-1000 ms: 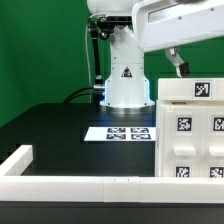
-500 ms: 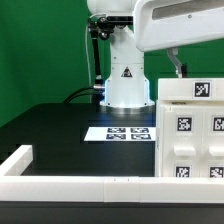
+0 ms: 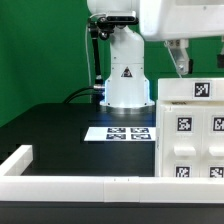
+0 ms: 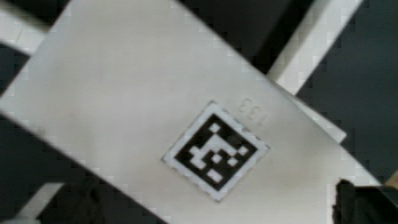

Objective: Assemble cabinet

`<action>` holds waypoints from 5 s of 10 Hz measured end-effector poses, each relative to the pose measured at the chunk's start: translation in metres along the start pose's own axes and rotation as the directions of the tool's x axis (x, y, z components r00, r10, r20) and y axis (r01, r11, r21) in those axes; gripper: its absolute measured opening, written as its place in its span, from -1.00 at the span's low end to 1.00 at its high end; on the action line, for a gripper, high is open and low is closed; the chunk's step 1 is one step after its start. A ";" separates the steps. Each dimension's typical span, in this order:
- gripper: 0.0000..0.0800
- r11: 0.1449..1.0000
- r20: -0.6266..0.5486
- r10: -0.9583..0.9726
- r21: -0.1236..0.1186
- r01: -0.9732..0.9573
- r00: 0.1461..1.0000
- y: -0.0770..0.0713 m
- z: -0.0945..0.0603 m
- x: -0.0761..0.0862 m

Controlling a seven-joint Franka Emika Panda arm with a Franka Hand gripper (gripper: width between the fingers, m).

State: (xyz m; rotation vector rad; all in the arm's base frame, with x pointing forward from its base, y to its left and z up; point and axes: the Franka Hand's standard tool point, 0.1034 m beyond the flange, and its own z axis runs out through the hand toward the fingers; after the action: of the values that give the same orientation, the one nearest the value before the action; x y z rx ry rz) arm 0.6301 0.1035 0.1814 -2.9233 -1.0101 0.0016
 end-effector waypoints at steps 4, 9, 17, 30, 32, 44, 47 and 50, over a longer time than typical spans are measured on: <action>0.62 0.966 0.009 -0.259 -0.009 0.259 0.966 0.003 0.000 -0.002; 0.62 0.752 0.114 -0.652 -0.028 0.658 0.750 0.000 0.014 -0.002; 0.62 0.771 0.114 -0.629 -0.027 0.636 0.769 -0.002 0.013 -0.003; 0.38 0.927 0.115 -0.366 -0.042 0.373 0.924 -0.001 0.028 -0.009; 0.38 0.993 0.081 -0.105 -0.054 0.110 0.991 0.003 0.028 -0.010; 0.38 0.271 -0.005 0.962 0.072 -0.960 0.271 -0.003 0.031 -0.008; 0.38 0.091 0.009 0.996 0.075 -0.993 0.092 -0.003 0.031 -0.008; 0.38 -0.423 0.052 0.906 0.114 -0.899 -0.420 -0.004 0.029 -0.002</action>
Offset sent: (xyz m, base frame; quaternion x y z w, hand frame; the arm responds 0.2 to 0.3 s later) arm 0.0000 0.0000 0.0000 0.0000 0.0000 -0.1938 0.9810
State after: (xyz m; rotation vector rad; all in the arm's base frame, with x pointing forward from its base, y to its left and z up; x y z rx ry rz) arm 0.6252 0.1067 0.1523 -2.3423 1.8661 0.0170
